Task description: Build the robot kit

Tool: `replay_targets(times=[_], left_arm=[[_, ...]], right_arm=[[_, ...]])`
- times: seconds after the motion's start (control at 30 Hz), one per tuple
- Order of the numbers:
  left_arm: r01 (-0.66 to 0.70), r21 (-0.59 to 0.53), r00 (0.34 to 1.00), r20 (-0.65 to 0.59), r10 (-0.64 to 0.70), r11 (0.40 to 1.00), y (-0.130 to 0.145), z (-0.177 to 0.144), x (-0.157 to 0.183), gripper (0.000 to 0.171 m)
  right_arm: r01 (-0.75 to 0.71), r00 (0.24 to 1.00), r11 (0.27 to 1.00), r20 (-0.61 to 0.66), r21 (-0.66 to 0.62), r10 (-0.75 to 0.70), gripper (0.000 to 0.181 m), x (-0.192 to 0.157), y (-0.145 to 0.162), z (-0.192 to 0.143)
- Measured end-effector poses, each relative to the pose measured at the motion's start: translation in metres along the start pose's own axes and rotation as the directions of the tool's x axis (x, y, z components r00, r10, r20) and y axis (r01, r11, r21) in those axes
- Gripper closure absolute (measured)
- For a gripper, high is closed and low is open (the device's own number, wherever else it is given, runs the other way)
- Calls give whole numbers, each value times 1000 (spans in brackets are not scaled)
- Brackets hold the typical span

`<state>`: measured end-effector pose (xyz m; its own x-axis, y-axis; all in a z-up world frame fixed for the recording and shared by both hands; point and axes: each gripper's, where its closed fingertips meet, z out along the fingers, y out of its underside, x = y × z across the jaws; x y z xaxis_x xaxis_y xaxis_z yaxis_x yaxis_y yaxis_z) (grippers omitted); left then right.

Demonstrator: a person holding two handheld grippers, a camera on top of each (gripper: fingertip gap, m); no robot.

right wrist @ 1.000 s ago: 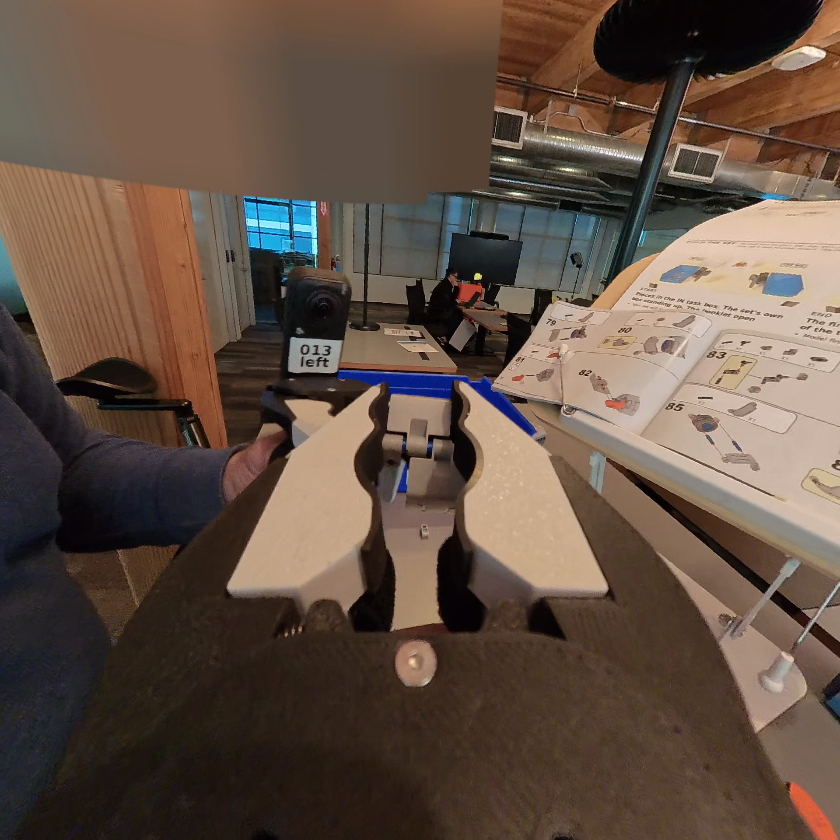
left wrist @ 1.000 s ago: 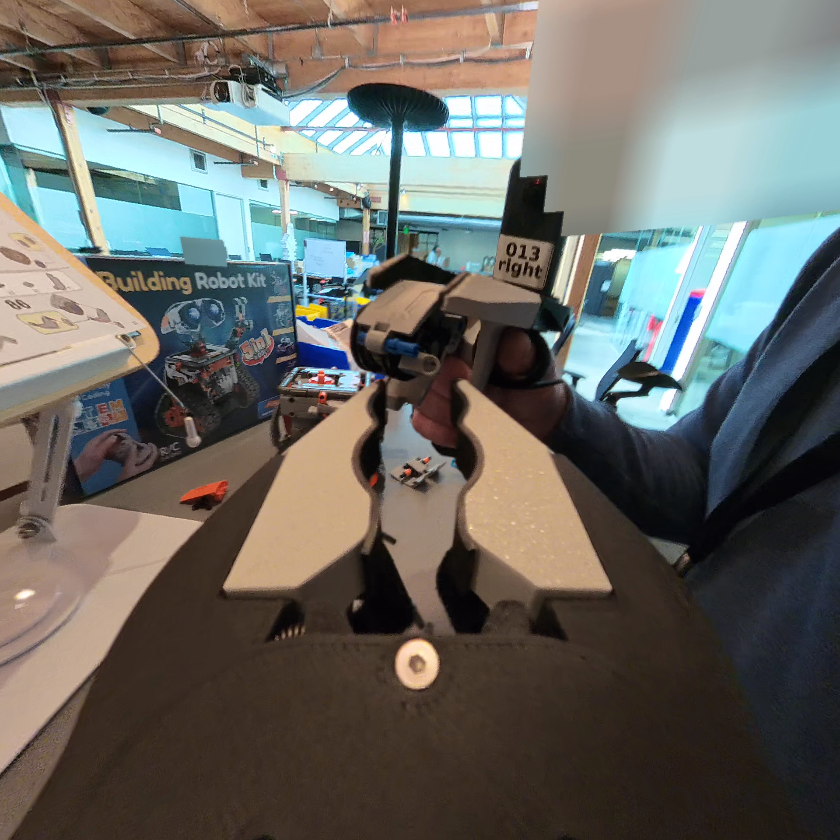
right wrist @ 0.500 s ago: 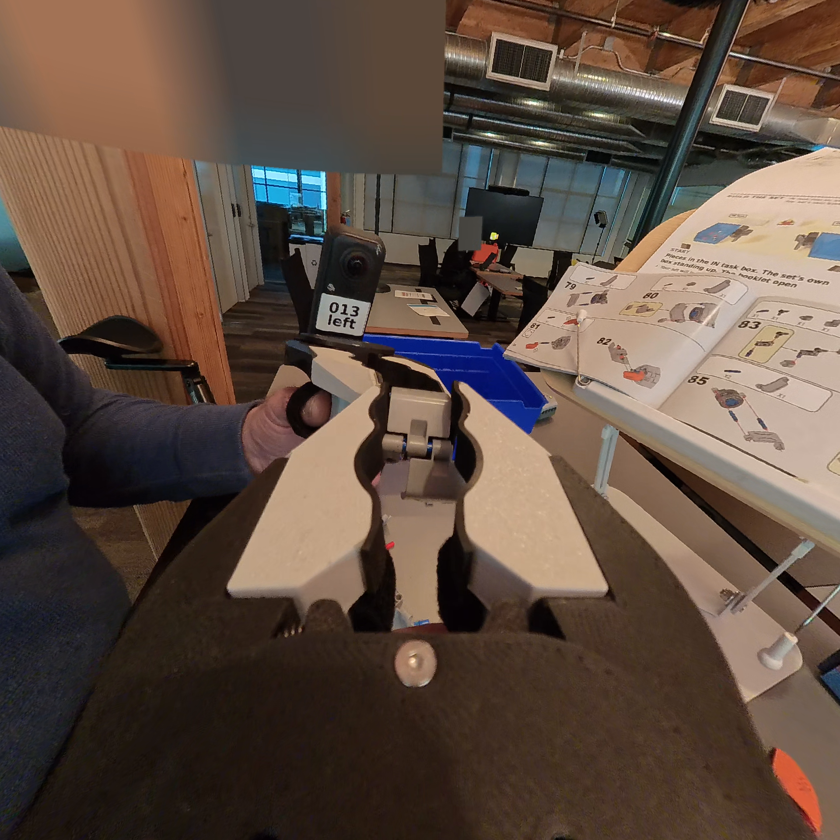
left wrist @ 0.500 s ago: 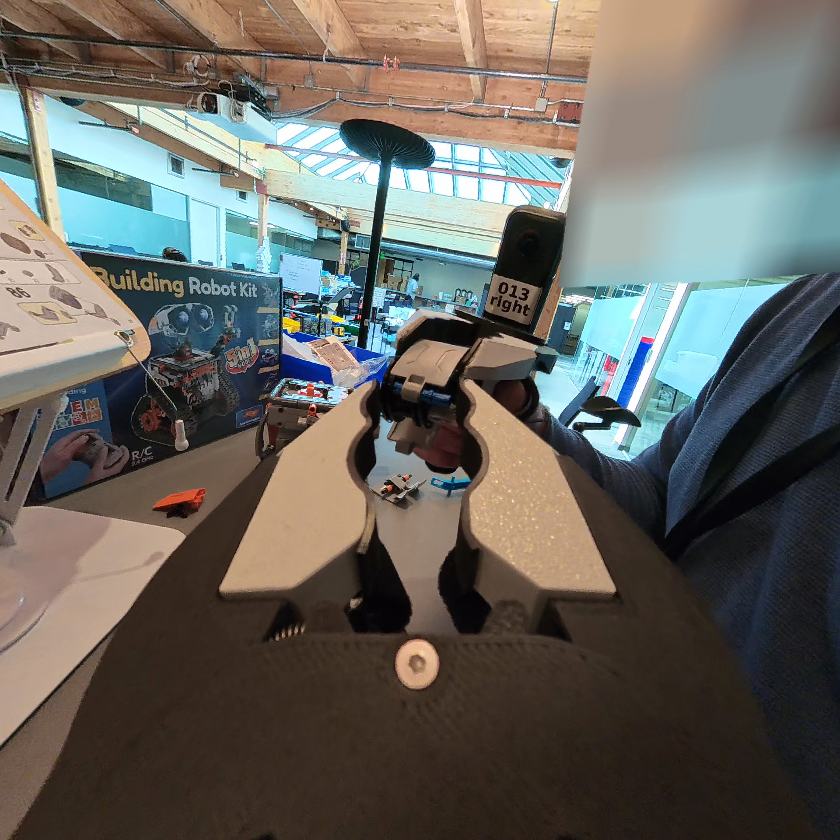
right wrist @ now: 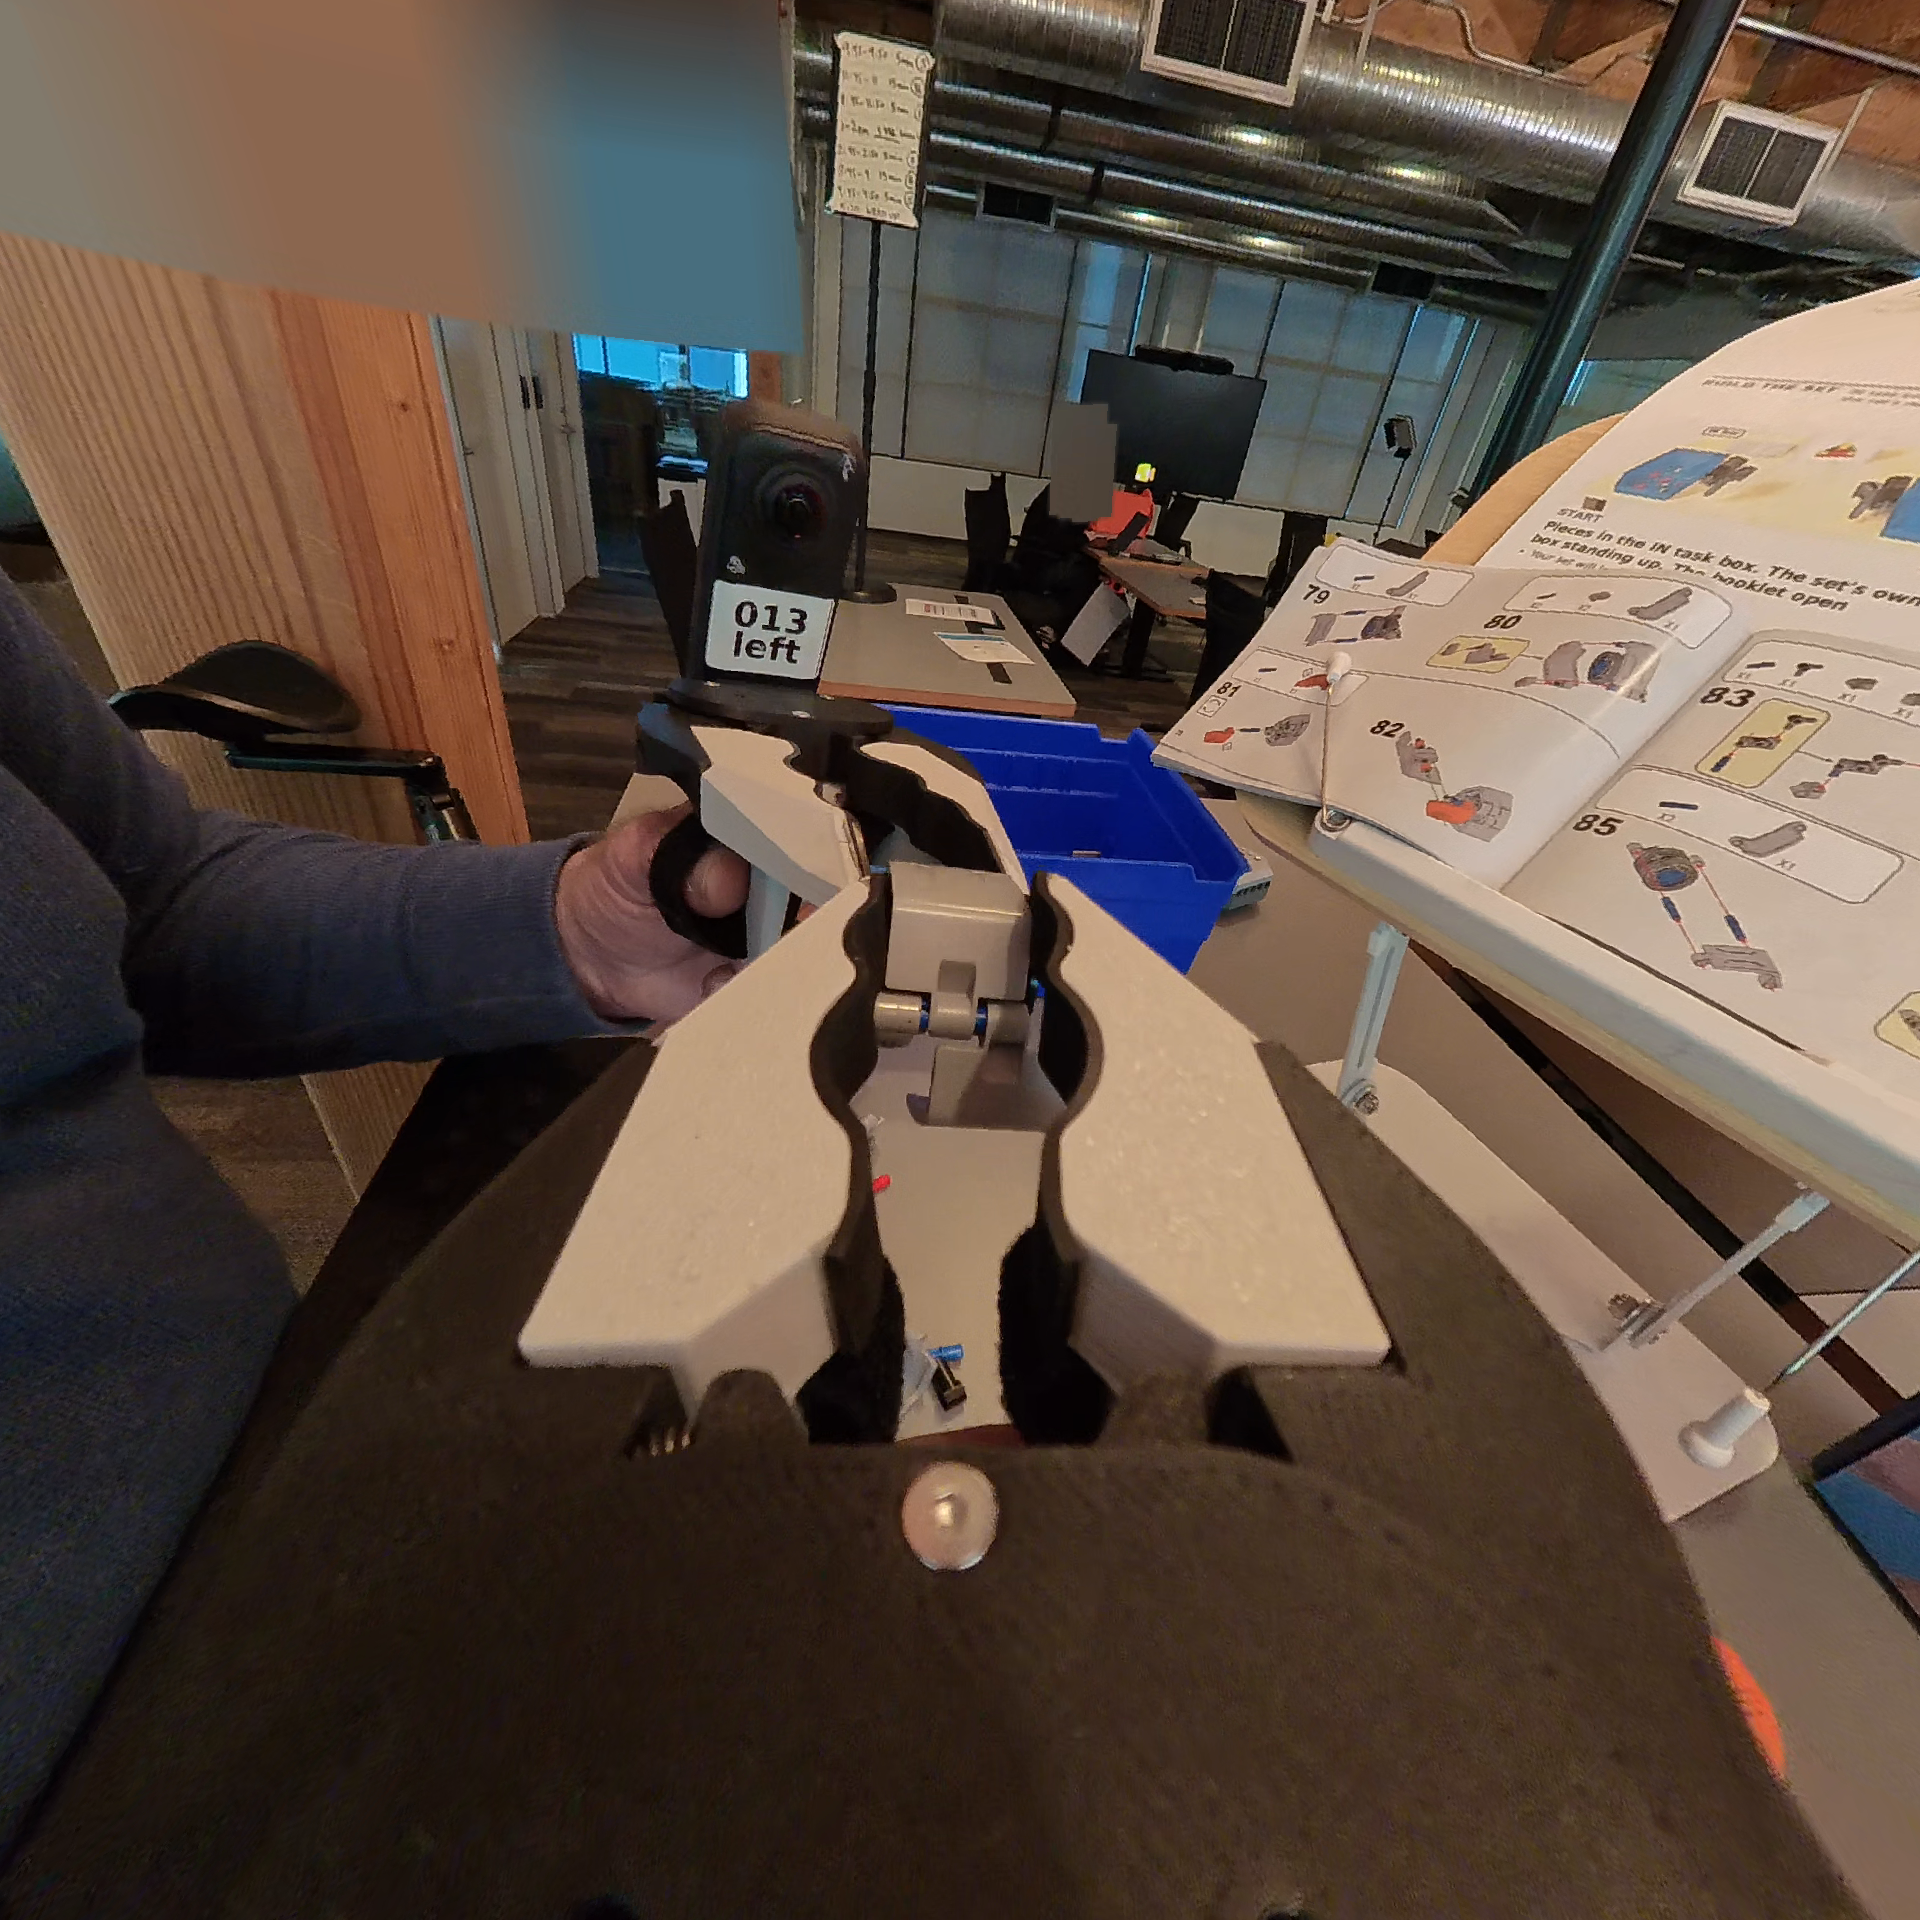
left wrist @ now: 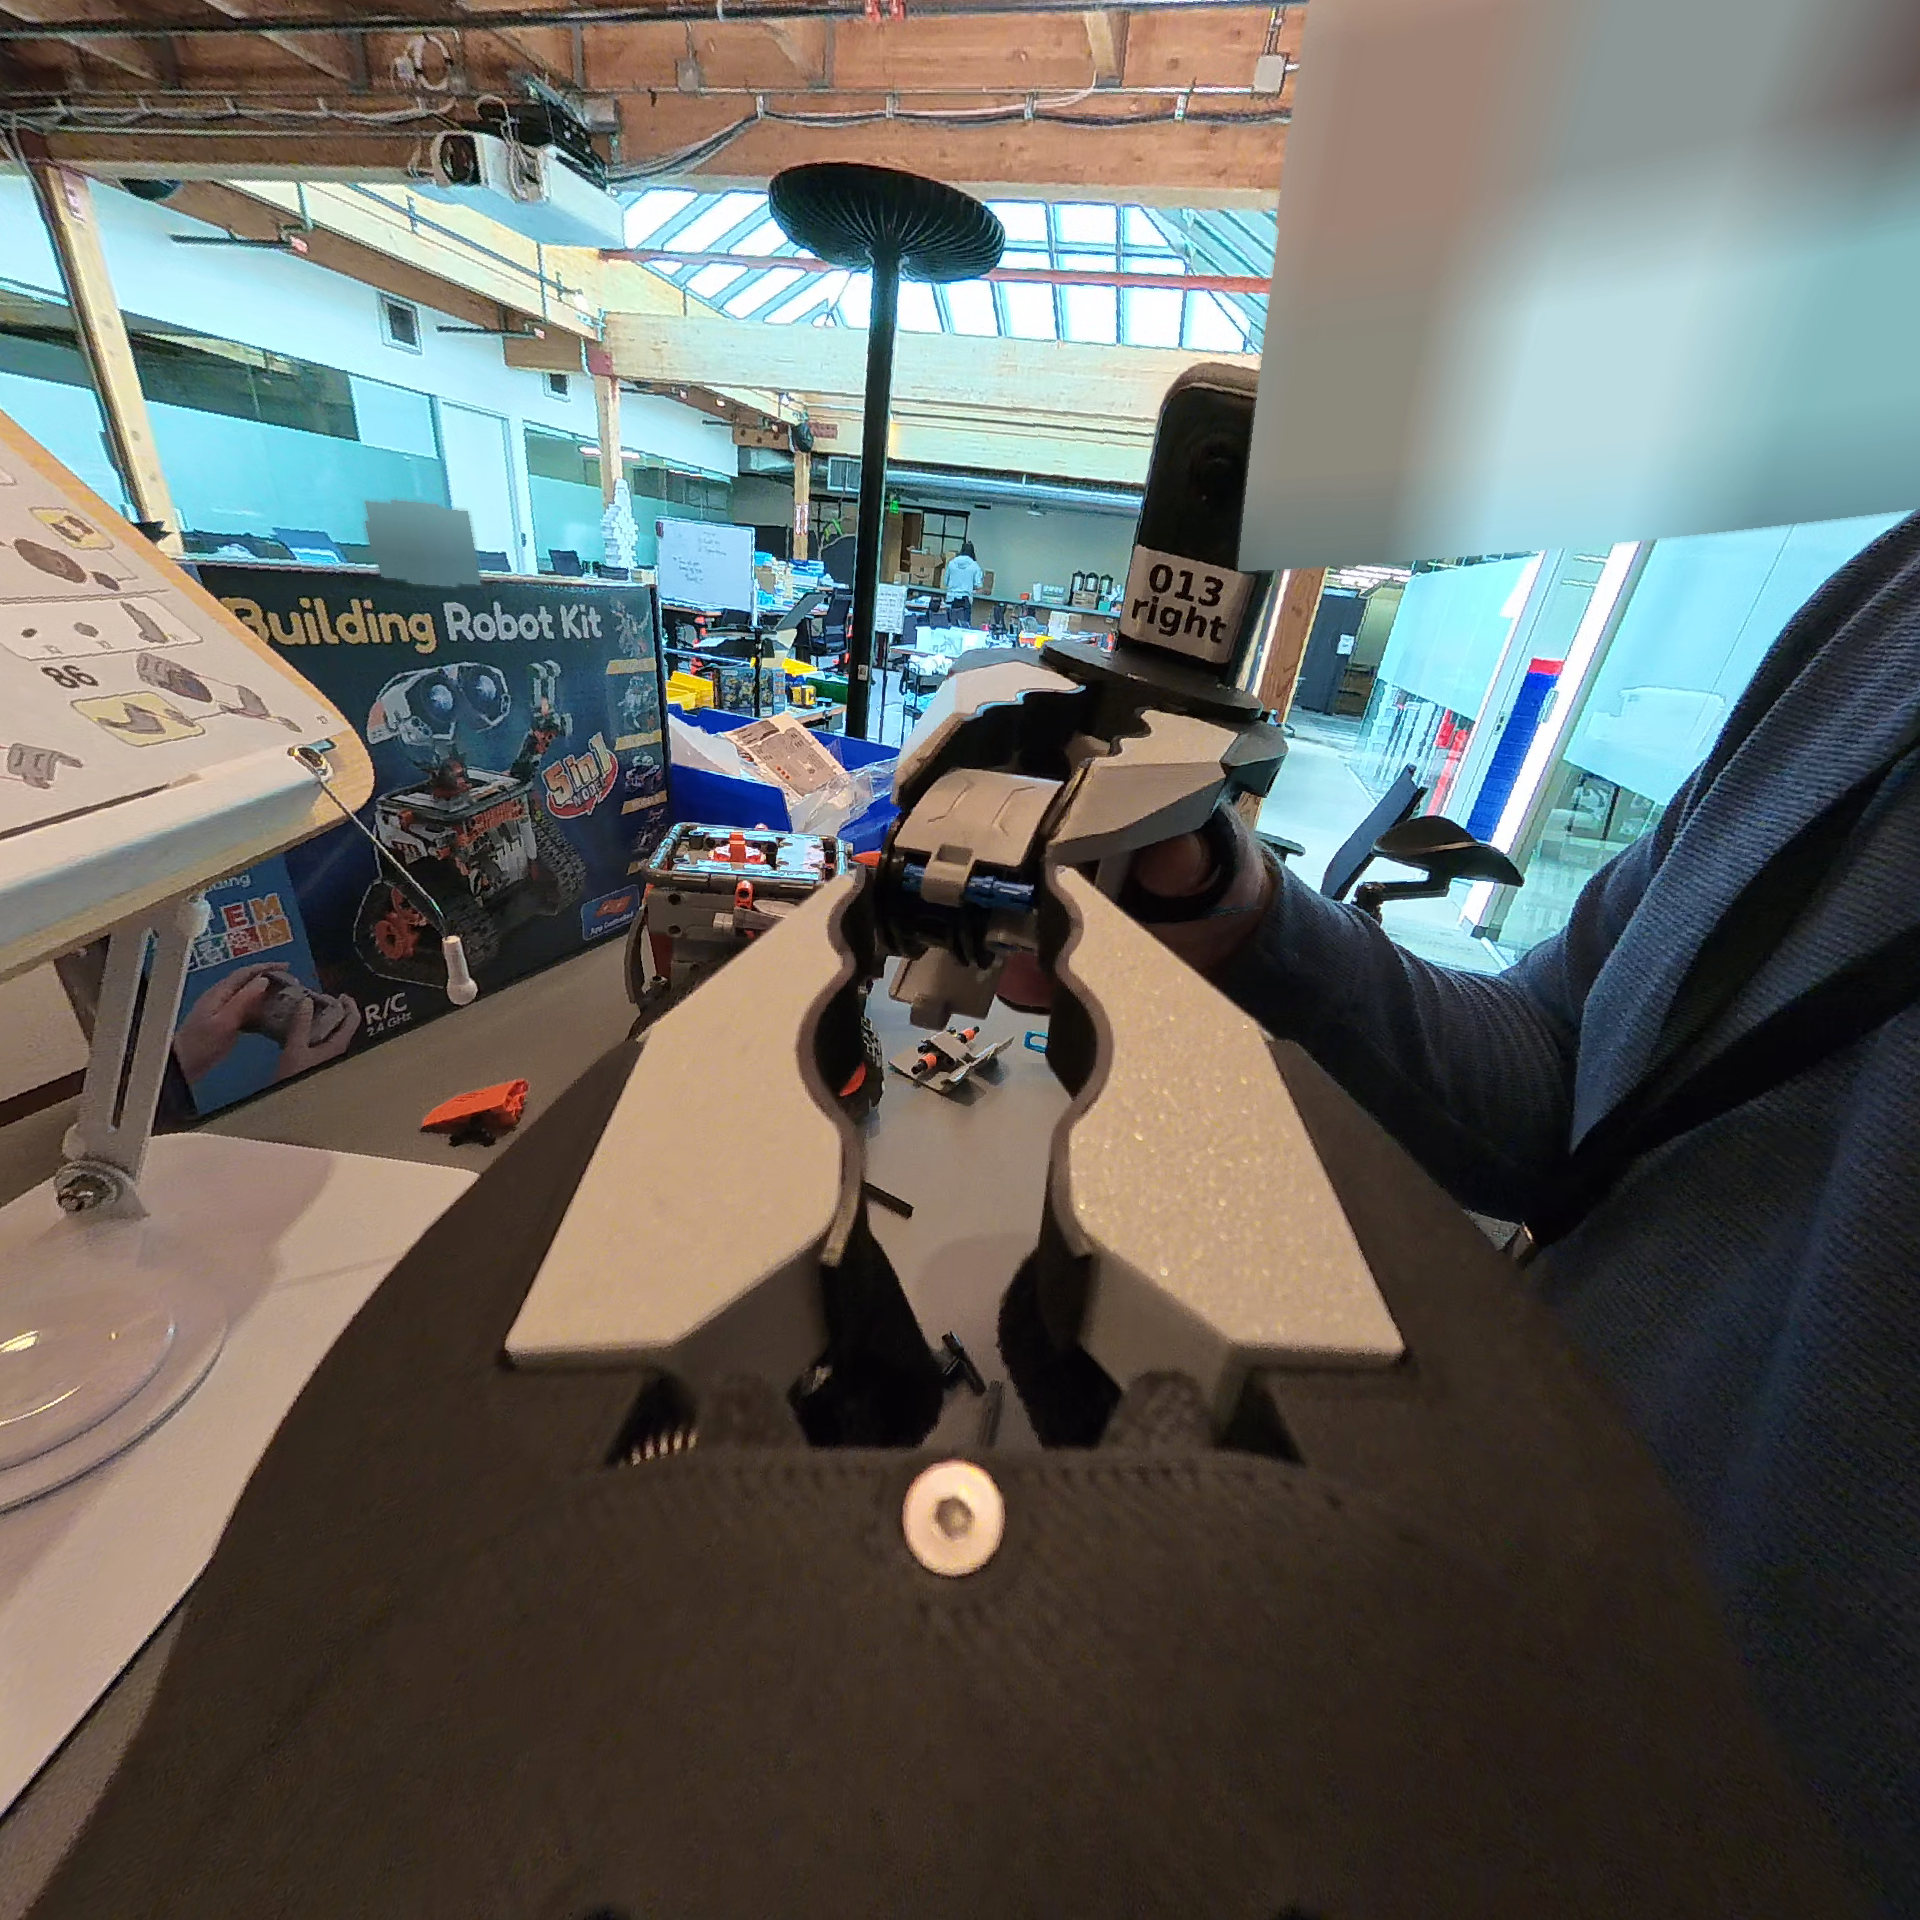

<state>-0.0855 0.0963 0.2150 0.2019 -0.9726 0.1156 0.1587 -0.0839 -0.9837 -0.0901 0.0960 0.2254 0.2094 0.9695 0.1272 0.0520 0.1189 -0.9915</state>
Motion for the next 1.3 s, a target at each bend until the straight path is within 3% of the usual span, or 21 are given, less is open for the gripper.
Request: replay_targets(times=[0.2,0.4,0.57,0.67,0.93,1.3], left_arm=[[-10,-24,1000,-10,9,1000,2,-1,1,145],[116,99,993,-37,-113,988,-7,-4,-3,145],[161,181,987,-33,-158,970,-12,-5,-8,146],[134,181,991,-27,-132,974,-14,-3,-5,146],[102,150,995,-29,-98,983,-12,-2,-4,145],[2,56,1000,-1,-2,998,-9,-4,-2,151]], right_arm=[[-14,1000,1000,15,-17,15,156,-1,5,-1],[-62,998,998,-2,23,62,154,3,0,-1],[-141,990,990,-6,-16,141,130,9,11,-4],[-166,986,986,14,-13,166,143,6,14,-1],[-143,989,989,25,-34,144,145,5,16,-2],[-59,998,985,-8,-162,58,146,5,32,-1]])
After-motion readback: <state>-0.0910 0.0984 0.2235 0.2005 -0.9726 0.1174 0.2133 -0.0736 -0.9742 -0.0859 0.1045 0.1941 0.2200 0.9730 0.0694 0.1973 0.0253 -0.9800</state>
